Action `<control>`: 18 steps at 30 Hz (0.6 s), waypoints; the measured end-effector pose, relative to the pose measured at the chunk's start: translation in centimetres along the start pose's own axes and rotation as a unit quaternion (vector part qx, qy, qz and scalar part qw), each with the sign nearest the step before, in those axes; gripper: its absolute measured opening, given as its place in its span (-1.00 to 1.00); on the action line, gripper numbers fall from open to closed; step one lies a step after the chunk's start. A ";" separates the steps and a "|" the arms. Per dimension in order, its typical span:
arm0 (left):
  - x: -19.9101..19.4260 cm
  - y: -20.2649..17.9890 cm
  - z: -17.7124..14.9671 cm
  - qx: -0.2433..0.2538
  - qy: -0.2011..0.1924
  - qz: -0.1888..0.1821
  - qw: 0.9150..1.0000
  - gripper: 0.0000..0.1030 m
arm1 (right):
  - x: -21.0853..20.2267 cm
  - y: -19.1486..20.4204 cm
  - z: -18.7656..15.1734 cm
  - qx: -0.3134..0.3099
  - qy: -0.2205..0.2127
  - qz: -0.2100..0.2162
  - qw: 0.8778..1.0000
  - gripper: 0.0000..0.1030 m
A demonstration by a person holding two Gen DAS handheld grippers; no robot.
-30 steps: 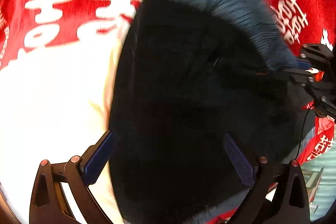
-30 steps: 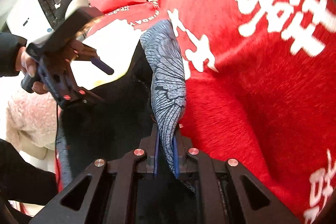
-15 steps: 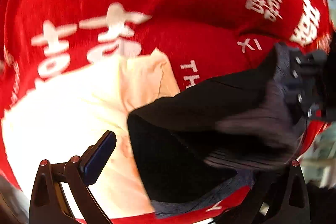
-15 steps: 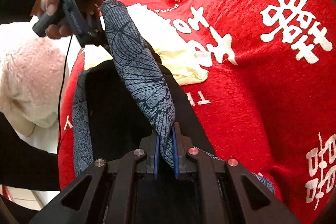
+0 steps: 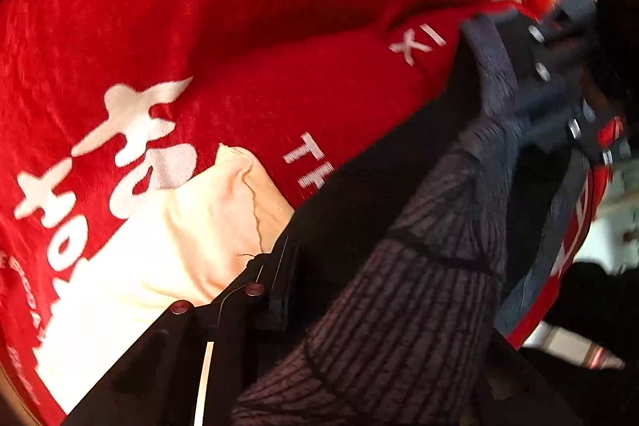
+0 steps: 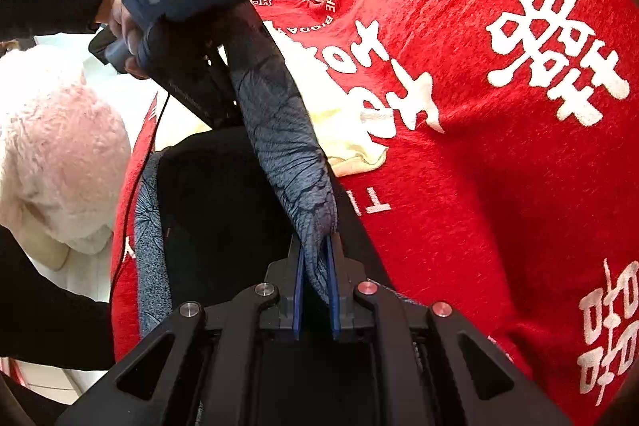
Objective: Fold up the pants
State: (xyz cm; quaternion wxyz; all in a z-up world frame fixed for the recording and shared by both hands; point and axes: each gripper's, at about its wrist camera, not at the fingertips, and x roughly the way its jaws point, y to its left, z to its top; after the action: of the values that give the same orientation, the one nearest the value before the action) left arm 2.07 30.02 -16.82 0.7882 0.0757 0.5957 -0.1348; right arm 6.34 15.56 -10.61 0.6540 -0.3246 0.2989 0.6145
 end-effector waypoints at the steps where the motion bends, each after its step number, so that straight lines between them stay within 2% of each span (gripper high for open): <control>1: -0.3 -0.5 -0.4 0.000 0.000 0.001 1.000 -0.62 | 0.0 0.0 0.0 0.003 0.000 -0.001 1.000 -0.79; 5: -1.6 -3.9 -3.0 0.014 -0.002 0.028 1.000 -0.63 | -0.8 1.1 -0.2 0.011 -0.002 -0.008 1.000 -0.79; 8: -2.8 -5.9 -5.3 0.008 -0.006 0.038 0.999 -0.63 | -2.3 4.2 -0.1 -0.011 -0.002 -0.016 1.000 -0.79; 11: -3.8 -6.0 -8.0 -0.010 -0.011 0.044 0.999 -0.63 | -3.6 7.5 0.1 -0.011 -0.010 0.005 1.000 -0.83; 13: -2.9 -6.1 -9.5 -0.004 -0.007 0.058 0.998 -0.63 | -2.6 9.7 -0.3 -0.006 0.003 0.018 1.000 -0.84; 16: 0.8 -7.2 -11.0 0.045 0.013 0.083 0.995 -0.63 | 1.1 11.9 -2.1 -0.019 0.042 0.023 0.999 -0.84; 18: 1.8 -9.2 -11.9 0.107 0.001 0.126 0.986 -0.62 | 3.8 13.2 -3.4 -0.035 0.069 0.019 0.997 -0.84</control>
State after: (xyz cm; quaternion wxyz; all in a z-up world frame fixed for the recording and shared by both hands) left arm -11.18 24.35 -21.46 0.7858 0.2343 0.5641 -0.0969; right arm -6.59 15.58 -16.45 0.6084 -0.3829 0.3280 0.6128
